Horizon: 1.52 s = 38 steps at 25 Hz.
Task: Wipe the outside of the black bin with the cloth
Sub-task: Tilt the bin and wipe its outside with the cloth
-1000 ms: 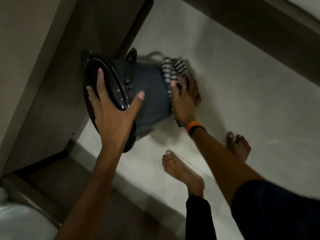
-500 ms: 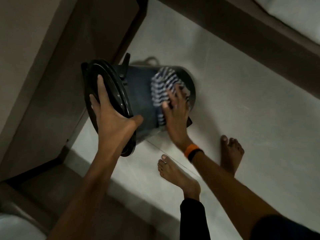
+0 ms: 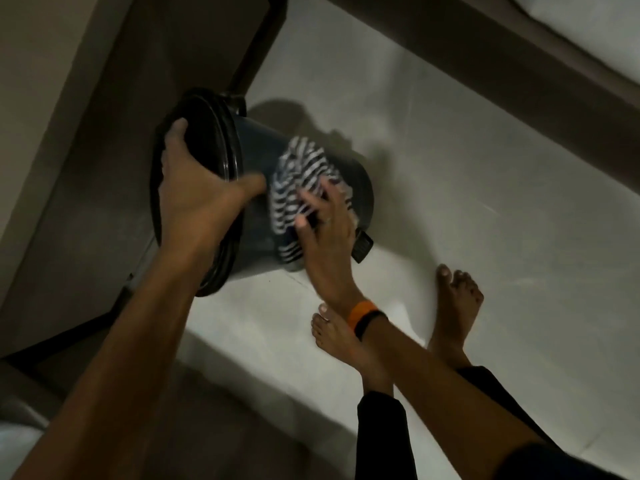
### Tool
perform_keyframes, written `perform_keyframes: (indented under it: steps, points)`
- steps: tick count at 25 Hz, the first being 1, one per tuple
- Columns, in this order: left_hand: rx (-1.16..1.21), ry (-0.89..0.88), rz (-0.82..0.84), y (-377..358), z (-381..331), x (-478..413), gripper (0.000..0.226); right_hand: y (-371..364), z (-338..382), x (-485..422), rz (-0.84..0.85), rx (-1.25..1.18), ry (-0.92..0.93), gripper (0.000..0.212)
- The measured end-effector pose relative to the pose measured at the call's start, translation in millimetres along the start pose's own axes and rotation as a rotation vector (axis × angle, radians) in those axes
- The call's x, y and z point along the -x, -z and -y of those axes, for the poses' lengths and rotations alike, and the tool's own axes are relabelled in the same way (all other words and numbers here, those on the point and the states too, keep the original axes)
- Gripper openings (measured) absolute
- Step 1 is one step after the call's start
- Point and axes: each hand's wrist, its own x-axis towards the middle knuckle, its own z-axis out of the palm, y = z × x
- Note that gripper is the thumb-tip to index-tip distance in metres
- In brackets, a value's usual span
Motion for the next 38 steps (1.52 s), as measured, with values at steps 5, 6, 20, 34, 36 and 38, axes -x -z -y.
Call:
perform_keyframes:
  steps: [5,6,20,34,36,38]
  points:
    - [-0.221,-0.127,0.113,-2.8,21.3,21.7,0.129,31.1,-19.4,-83.2,-0.093,-0.01,-0.49,0.052]
    - [-0.191,-0.105,0.104,-5.5,15.9,21.3,0.128,24.7,-9.7,-72.9,-0.082,0.02,-0.411,0.053]
    - [-0.073,-0.032,0.174,-1.0,11.7,23.4,0.137,21.5,8.4,-62.3,-0.01,0.118,-0.209,0.057]
    - [0.347,0.216,-0.035,-13.5,6.8,21.9,0.117,15.0,16.3,-28.9,-0.116,-0.089,-0.138,0.035]
    - [0.425,0.224,-0.059,-7.0,-2.1,8.0,0.108,7.6,24.1,7.6,-0.025,-0.121,0.077,0.028]
    - [0.428,0.191,-0.075,-2.1,-4.1,5.8,0.106,13.4,15.3,-0.3,-0.024,-0.082,0.099,0.043]
